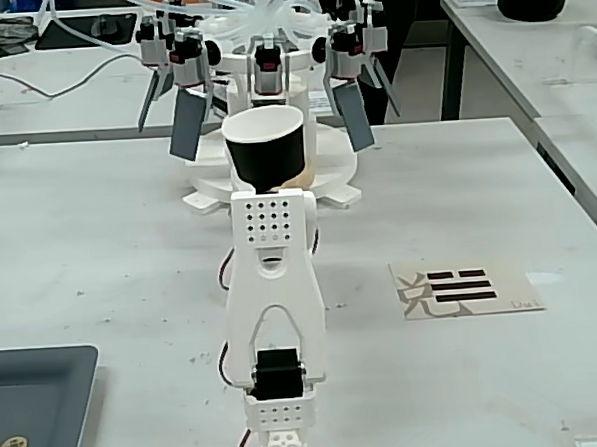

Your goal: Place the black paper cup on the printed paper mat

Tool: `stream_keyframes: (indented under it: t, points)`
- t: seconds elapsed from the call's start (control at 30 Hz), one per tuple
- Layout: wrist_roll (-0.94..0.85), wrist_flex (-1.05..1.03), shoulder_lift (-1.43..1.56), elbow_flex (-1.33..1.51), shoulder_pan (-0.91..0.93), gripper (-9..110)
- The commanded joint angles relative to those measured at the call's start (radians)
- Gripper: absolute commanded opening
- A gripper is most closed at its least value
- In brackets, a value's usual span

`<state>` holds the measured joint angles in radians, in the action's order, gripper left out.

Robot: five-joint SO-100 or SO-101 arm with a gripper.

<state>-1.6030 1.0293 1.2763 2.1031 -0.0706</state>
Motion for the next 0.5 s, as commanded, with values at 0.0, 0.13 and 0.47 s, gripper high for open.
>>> stream_keyframes:
  t: [0.0, 0.13, 0.47]
  points:
    - [-0.014, 0.031, 0.063, 0.009, 0.008, 9]
    - [-0.009, 0.035, 0.094, 0.038, 0.008, 9]
    - [-0.005, 0.034, 0.288, 0.225, 0.009, 10]
